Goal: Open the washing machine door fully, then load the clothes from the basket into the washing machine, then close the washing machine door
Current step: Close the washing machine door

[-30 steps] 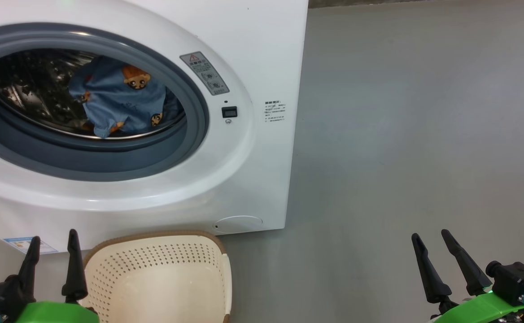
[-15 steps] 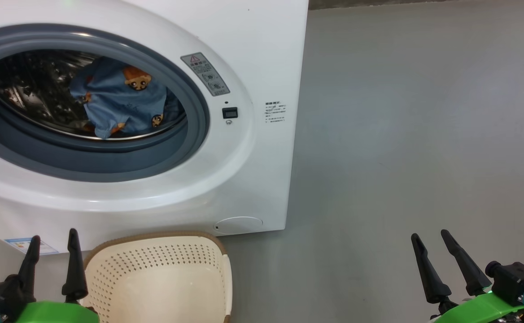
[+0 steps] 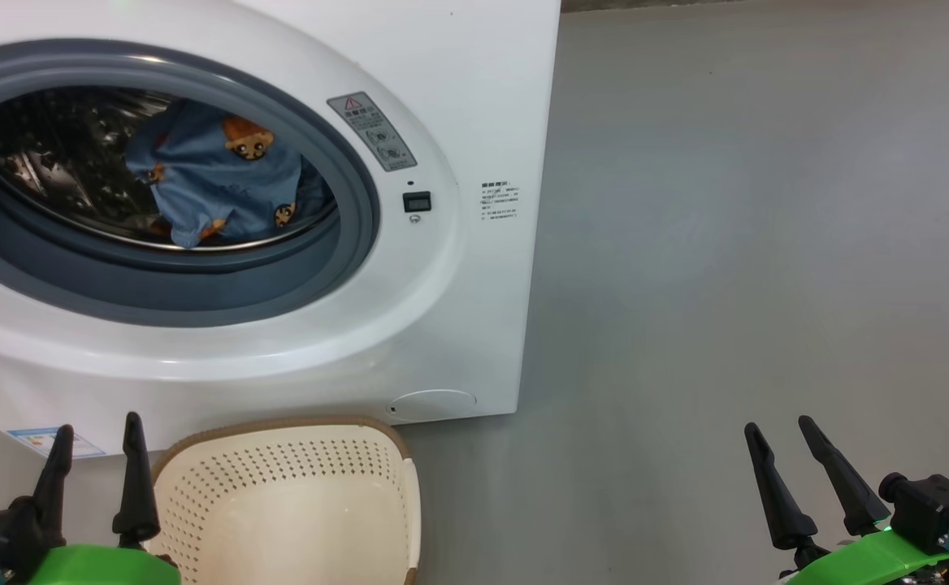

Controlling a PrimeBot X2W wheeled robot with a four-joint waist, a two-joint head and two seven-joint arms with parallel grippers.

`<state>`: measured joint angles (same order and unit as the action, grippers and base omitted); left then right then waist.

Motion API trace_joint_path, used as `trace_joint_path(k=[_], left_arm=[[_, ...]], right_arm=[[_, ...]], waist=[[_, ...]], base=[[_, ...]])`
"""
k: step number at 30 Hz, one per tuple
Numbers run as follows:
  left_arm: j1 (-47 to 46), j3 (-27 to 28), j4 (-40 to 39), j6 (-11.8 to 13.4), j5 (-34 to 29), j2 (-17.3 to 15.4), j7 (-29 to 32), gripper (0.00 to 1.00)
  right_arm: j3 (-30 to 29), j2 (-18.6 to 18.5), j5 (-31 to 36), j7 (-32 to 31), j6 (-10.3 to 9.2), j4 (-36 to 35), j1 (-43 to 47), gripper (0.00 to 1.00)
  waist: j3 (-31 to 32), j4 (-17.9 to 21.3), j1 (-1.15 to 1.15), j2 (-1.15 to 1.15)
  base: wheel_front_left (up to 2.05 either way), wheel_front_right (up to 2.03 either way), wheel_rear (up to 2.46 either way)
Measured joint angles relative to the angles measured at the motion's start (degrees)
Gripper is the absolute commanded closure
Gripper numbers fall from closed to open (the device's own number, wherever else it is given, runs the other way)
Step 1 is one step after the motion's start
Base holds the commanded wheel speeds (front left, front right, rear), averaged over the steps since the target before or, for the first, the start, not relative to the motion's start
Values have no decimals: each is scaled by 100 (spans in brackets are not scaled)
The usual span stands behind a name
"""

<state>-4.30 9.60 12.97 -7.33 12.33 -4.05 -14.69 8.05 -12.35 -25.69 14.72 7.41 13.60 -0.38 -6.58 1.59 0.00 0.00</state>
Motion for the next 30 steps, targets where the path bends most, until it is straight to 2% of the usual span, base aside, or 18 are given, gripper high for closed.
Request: trace_joint_path(k=[8, 21, 30], left_arm=[[81, 1, -4, 0, -1, 11, 1, 0], [82, -14, -5, -1, 0, 8, 1, 0], [82, -68, -36, -1, 0, 4, 0, 0]], right_arm=[[-2, 1, 0, 0, 0, -2, 0, 0], [-3, 2, 0, 0, 0, -10, 0, 0], [-11, 2, 0, 0, 0, -11, 0, 0]], waist=[[-4, -8, 0, 0], [-31, -25, 0, 0], [-62, -51, 0, 0]], base=[[-19, 19, 0], [-130, 130, 0], [-48, 48, 0]])
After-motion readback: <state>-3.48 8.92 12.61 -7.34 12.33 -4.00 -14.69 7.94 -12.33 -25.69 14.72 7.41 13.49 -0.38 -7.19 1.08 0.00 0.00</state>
